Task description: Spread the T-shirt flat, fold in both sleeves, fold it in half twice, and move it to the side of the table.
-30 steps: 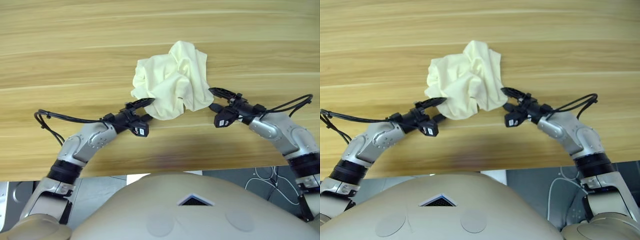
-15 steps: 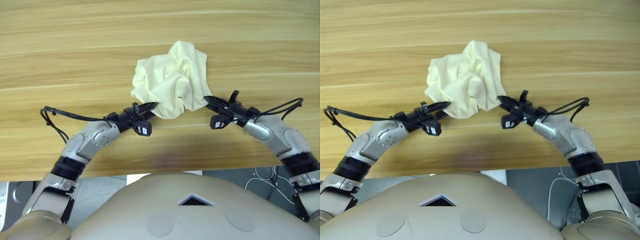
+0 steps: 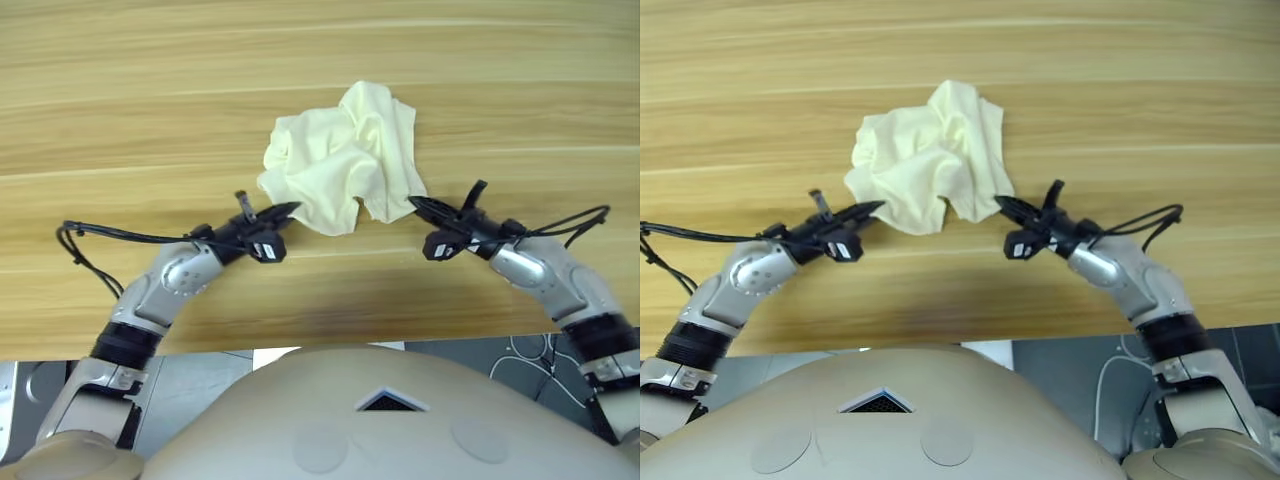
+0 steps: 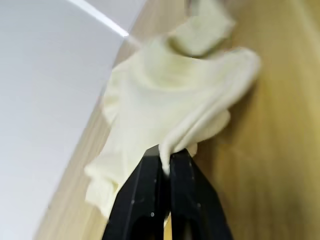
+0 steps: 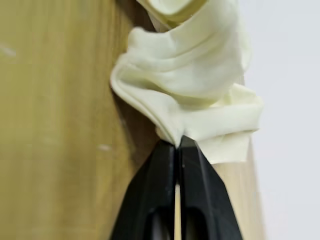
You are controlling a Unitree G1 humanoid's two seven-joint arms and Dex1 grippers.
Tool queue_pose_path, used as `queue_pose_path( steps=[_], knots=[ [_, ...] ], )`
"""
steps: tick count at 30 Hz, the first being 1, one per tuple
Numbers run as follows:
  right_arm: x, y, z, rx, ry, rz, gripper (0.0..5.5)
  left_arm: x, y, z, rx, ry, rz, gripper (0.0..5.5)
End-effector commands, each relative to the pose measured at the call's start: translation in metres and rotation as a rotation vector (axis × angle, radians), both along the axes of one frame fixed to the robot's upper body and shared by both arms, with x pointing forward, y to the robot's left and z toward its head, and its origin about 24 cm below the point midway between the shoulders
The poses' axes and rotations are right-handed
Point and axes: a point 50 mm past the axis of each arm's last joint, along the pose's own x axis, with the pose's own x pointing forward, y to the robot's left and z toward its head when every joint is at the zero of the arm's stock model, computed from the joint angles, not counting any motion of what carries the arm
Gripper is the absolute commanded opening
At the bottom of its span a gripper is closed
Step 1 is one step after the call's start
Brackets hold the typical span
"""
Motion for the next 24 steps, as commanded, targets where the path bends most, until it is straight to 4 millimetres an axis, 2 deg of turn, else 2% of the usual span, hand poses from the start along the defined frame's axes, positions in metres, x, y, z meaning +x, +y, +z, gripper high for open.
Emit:
queue_pose_path(
  steps=[1,4,8,10,12,15,17,18,19,20,21,22,24],
  knots=[
    [-0.004,-0.005,0.043,0.322,-0.043,-0.058,0.0,-0.003,0.007,0.019,-0.259,0.003,0.054,0.02],
    [-0.018,-0.011,0.072,0.542,-0.054,-0.055,0.0,-0.015,0.008,0.034,-0.454,0.012,0.031,0.02],
    [-0.039,-0.014,0.111,0.762,-0.077,0.044,0.0,-0.043,0.018,0.057,-0.631,0.022,-0.061,0.02],
    [-0.038,-0.014,0.123,0.822,-0.097,0.09,0.0,-0.043,0.029,0.063,-0.677,-0.001,-0.074,0.02],
    [-0.031,-0.009,0.131,0.842,-0.12,0.146,0.0,-0.032,0.038,0.076,-0.734,-0.066,-0.091,0.02],
    [0.013,0.001,0.143,0.854,-0.214,0.124,0.0,0.011,0.051,0.098,-0.791,-0.185,-0.056,0.02],
    [0.068,0.009,0.15,0.78,-0.346,0.004,0.0,0.07,0.058,0.112,-0.797,-0.257,0.074,0.02],
    [0.105,0.015,0.156,0.75,-0.41,-0.088,0.0,0.108,0.056,0.121,-0.798,-0.264,0.155,0.02],
    [0.137,0.022,0.165,0.733,-0.46,-0.181,0.0,0.136,0.05,0.13,-0.777,-0.273,0.221,0.02],
    [0.172,0.03,0.178,0.699,-0.523,-0.32,0.0,0.166,0.038,0.141,-0.75,-0.248,0.281,0.02],
    [0.199,0.032,0.195,0.696,-0.566,-0.471,0.0,0.189,0.023,0.154,-0.731,-0.228,0.345,0.02],
    [0.218,0.033,0.212,0.664,-0.62,-0.618,0.0,0.21,0.005,0.17,-0.711,-0.194,0.411,0.02],
    [0.233,0.03,0.25,0.659,-0.746,-0.853,0.0,0.233,-0.019,0.212,-0.698,-0.217,0.578,0.02]
  ],
)
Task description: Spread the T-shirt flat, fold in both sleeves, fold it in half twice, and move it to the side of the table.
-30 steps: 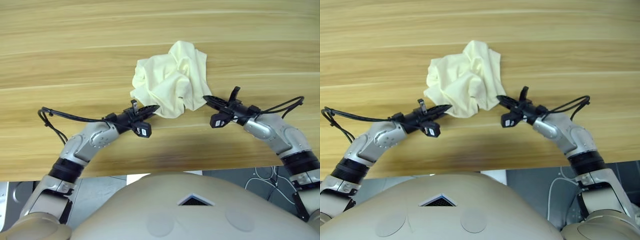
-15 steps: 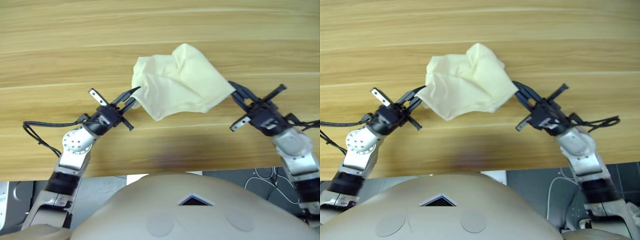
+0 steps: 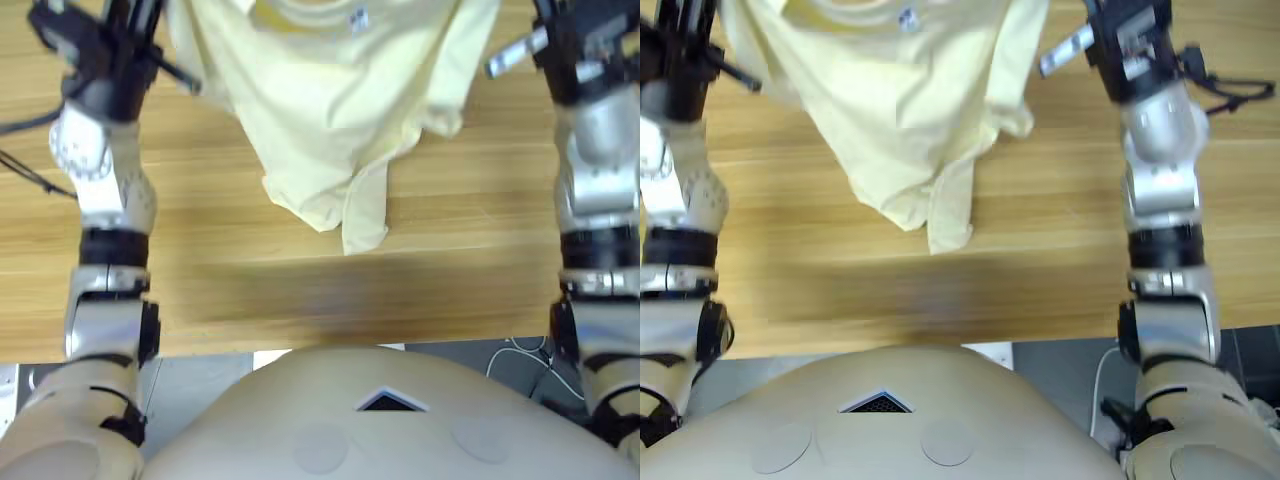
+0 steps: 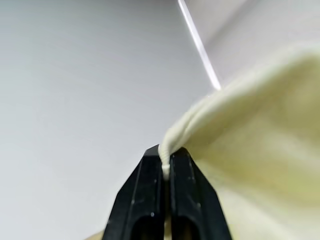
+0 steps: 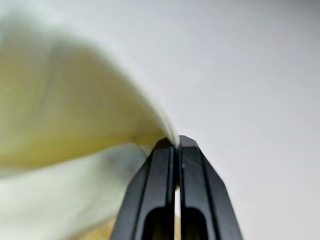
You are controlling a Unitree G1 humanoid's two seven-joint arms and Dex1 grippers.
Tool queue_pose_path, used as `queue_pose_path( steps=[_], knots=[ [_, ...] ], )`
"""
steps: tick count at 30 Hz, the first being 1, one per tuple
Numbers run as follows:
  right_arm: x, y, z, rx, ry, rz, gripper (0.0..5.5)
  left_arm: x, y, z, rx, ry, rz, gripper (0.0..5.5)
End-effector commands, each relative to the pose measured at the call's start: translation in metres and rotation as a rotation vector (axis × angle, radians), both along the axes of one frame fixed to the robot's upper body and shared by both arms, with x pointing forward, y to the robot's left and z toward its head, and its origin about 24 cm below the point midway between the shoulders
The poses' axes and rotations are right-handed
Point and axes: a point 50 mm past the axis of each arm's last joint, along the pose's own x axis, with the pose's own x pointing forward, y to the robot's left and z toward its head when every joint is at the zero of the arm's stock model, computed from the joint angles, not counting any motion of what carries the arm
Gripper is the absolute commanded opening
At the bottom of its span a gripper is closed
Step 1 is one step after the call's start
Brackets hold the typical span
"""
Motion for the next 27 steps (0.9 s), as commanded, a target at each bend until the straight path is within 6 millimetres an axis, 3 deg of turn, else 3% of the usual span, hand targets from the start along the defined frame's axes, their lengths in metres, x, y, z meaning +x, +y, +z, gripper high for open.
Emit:
queue_pose_path(
  steps=[1,3,5,6,7,8,10,12,13,14,17,19,22,24,27],
  knots=[
    [0.089,0.01,0.1,0.123,-0.1,-0.736,0.0,0.098,-0.065,0.097,-0.021,0.192,0.398,0.02],
    [0.074,0.0,0.146,0.351,-0.356,-0.884,0.0,0.094,-0.063,0.153,-0.142,0.04,0.519,0.02],
    [0.059,0.001,0.168,0.439,-0.593,-0.94,0.0,0.08,-0.043,0.19,-0.213,-0.156,0.619,0.02],
    [0.055,0.002,0.167,0.444,-0.674,-0.947,0.0,0.074,-0.029,0.195,-0.226,-0.232,0.674,0.02],
    [0.052,-0.001,0.16,0.448,-0.741,-0.943,0.0,0.071,-0.012,0.188,-0.244,-0.257,0.721,0.02],
    [0.05,-0.002,0.149,0.435,-0.78,-0.933,0.0,0.07,0.002,0.176,-0.244,-0.257,0.758,0.02],
    [0.052,-0.001,0.104,0.337,-0.757,-0.858,0.0,0.07,0.02,0.12,-0.15,-0.193,0.81,0.02],
    [0.051,0.001,0.032,0.178,-0.581,-0.706,0.0,0.063,0.029,0.034,0.051,-0.044,0.814,0.02],
    [0.044,-0.003,-0.008,0.131,-0.439,-0.633,0.0,0.051,0.034,-0.011,0.142,0.037,0.816,0.02],
    [0.035,-0.007,-0.037,0.102,-0.334,-0.577,0.0,0.038,0.038,-0.043,0.2,0.103,0.802,0.02],
    [-0.003,-0.018,-0.109,-0.008,-0.034,-0.361,0.0,-0.005,0.032,-0.113,0.43,0.212,0.605,0.02],
    [-0.033,-0.02,-0.142,-0.119,0.141,-0.178,0.0,-0.038,0.026,-0.149,0.612,0.273,0.393,0.02],
    [-0.089,-0.025,-0.171,-0.321,0.352,0.15,0.0,-0.084,0.026,-0.185,0.759,0.425,0.11,0.02],
    [-0.11,-0.028,-0.17,-0.395,0.421,0.29,0.0,-0.104,0.027,-0.184,0.752,0.425,-0.023,0.02],
    [-0.115,-0.033,-0.165,-0.461,0.476,0.34,0.0,-0.117,0.027,-0.169,0.695,0.371,-0.115,0.02]
  ],
)
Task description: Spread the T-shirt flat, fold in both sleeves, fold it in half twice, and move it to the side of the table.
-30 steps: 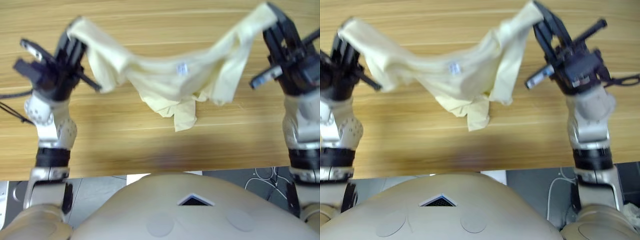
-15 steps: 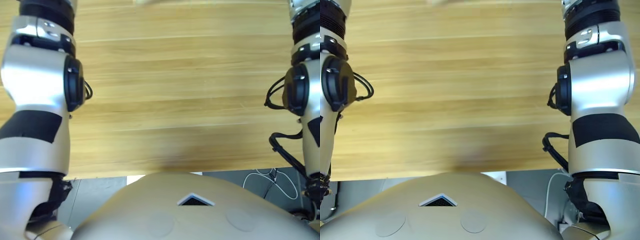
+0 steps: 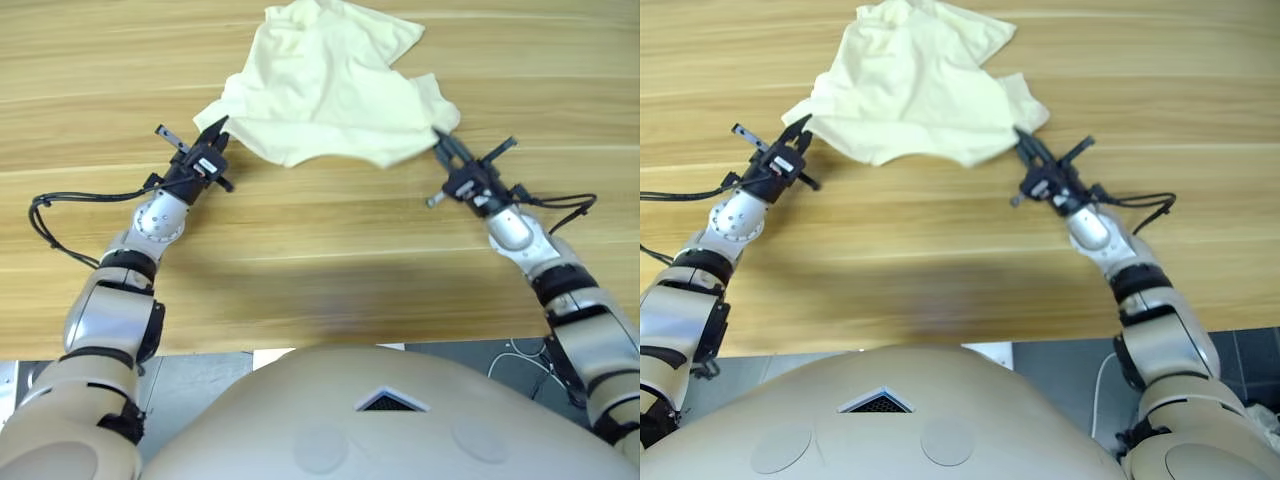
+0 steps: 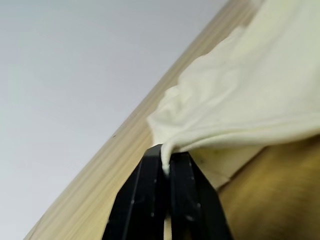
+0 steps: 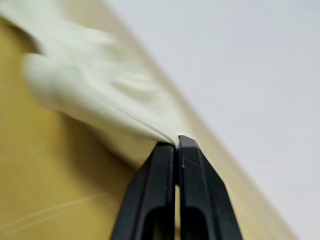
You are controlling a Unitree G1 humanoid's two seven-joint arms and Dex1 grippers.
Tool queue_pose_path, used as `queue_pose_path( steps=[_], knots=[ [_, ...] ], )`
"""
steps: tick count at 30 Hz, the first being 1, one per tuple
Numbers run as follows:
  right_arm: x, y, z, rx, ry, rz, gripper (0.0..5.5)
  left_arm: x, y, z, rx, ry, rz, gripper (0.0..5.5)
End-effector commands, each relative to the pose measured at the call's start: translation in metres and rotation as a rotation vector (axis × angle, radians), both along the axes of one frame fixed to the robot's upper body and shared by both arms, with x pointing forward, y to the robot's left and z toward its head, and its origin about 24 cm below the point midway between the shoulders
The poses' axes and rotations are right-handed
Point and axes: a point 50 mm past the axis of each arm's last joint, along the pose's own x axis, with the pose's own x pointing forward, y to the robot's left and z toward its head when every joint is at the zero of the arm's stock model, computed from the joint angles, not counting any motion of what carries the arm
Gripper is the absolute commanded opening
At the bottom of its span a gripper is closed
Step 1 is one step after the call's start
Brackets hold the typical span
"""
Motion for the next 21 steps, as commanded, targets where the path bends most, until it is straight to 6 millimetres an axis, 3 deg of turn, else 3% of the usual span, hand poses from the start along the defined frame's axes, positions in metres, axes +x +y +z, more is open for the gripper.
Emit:
queue_pose_path(
  steps=[1,4,9,14,17,21],
  knots=[
    [-0.009,-0.008,0.013,-0.082,0.077,0.107,0.0,-0.043,0.005,-0.007,0.009,0.142,-0.165,0.02],
    [-0.014,-0.009,0.018,-0.094,0.115,0.123,0.0,-0.056,0.01,-0.003,0.007,0.174,-0.162,0.02],
    [-0.03,-0.019,0.027,-0.109,0.167,0.118,0.0,-0.094,0.008,-0.011,0.005,0.304,-0.152,0.02],
    [-0.052,-0.031,0.024,-0.19,0.249,0.096,0.0,-0.119,0.01,-0.015,-0.041,0.38,-0.046,0.98],
    [-0.053,-0.032,0.019,-0.225,0.269,0.085,0.0,-0.12,0.012,-0.011,-0.051,0.373,-0.014,1.36],
    [-0.05,-0.03,0.015,-0.267,0.288,0.101,0.73,-0.126,0.021,-0.01,-0.078,0.37,0.063,1.97]
  ],
)
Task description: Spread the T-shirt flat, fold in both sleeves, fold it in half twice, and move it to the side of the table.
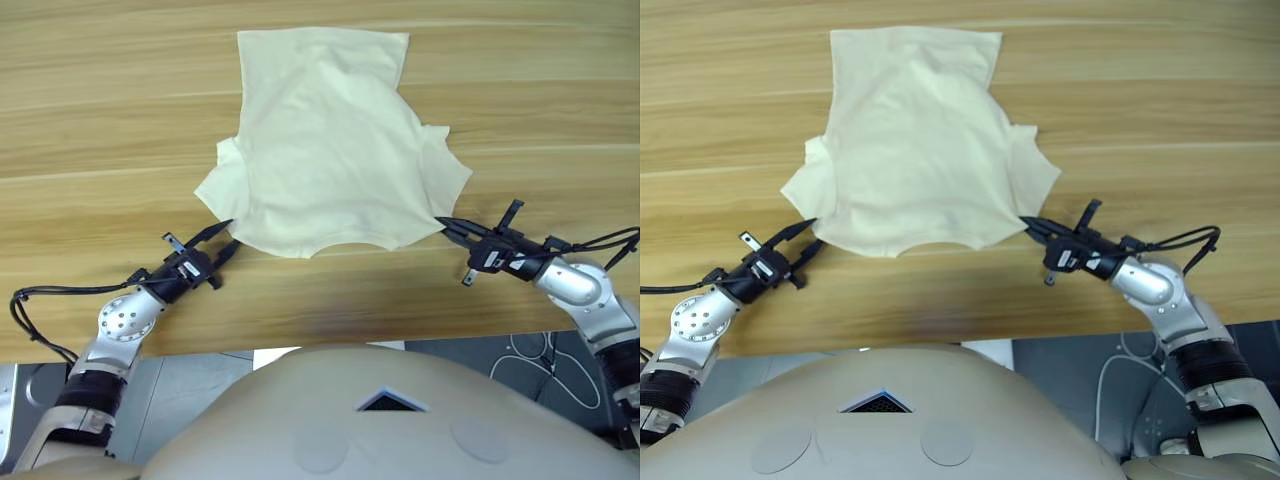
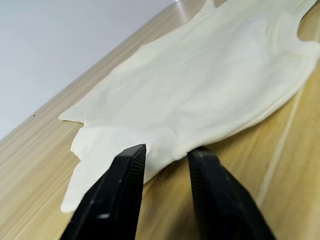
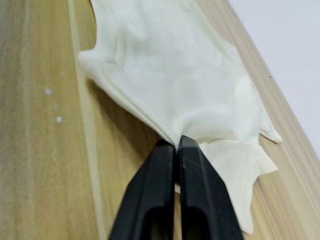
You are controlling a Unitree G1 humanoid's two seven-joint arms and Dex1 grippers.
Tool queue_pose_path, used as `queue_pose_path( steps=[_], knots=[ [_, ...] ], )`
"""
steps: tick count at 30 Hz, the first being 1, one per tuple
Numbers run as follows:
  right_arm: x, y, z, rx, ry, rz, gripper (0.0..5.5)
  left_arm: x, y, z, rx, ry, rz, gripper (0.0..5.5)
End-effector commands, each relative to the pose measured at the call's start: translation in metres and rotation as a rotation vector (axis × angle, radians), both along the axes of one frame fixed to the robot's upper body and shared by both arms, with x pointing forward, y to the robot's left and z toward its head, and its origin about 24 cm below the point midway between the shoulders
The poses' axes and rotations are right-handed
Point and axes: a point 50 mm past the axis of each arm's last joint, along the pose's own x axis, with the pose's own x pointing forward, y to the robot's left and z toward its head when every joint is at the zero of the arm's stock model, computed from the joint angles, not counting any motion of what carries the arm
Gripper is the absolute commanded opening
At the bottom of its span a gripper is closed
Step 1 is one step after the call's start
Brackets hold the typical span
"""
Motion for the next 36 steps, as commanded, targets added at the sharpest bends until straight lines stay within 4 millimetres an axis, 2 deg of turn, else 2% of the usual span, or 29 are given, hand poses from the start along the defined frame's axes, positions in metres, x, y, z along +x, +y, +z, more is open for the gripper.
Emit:
queue_pose_path(
  steps=[1,3,7,9,12,16,20,22,23,27,29,32,36],
  knots=[
    [0.004,-0.002,0.0,-0.046,0.014,0.011,0.92,-0.012,0.012,-0.002,-0.024,0.039,0.092,2.15],
    [0.003,-0.002,0.0,-0.064,0.016,0.018,1.23,-0.012,0.019,0.012,-0.165,-0.001,0.159,2.44],
    [0.006,-0.037,0.006,-0.282,-0.044,-0.067,1.78,0.002,0.022,0.057,-0.354,-0.214,0.19,3.15],
    [0.004,-0.051,0.01,-0.367,-0.054,-0.089,1.78,0.017,0.016,0.067,-0.286,-0.297,0.157,3.15],
    [0.006,-0.064,0.013,-0.431,-0.082,-0.134,1.78,0.048,-0.001,0.072,-0.135,-0.373,0.084,3.15],
    [0.012,-0.066,0.015,-0.424,-0.122,-0.164,1.78,0.084,-0.032,0.053,0.124,-0.396,-0.063,3.15],
    [0.045,-0.046,0.019,-0.378,-0.272,-0.175,1.78,0.097,-0.057,0.017,0.325,-0.323,-0.206,3.15],
    [0.056,-0.039,0.025,-0.356,-0.344,-0.187,1.78,0.096,-0.056,0.002,0.415,-0.277,-0.261,3.15],
    [0.061,-0.038,0.031,-0.34,-0.381,-0.2,1.78,0.093,-0.054,0.0,0.425,-0.27,-0.265,2.96],
    [0.069,-0.034,0.046,-0.299,-0.462,-0.224,1.78,0.083,-0.05,0.002,0.397,-0.289,-0.259,2.38],
    [0.073,-0.028,0.049,-0.281,-0.478,-0.22,1.78,0.08,-0.051,0.005,0.37,-0.307,-0.253,2.38],
    [0.077,-0.022,0.043,-0.292,-0.46,-0.191,1.78,0.079,-0.055,0.006,0.352,-0.314,-0.254,2.38],
    [0.088,-0.017,0.021,-0.365,-0.41,-0.154,1.78,0.067,-0.062,0.002,0.326,-0.282,-0.297,2.38]
  ],
)
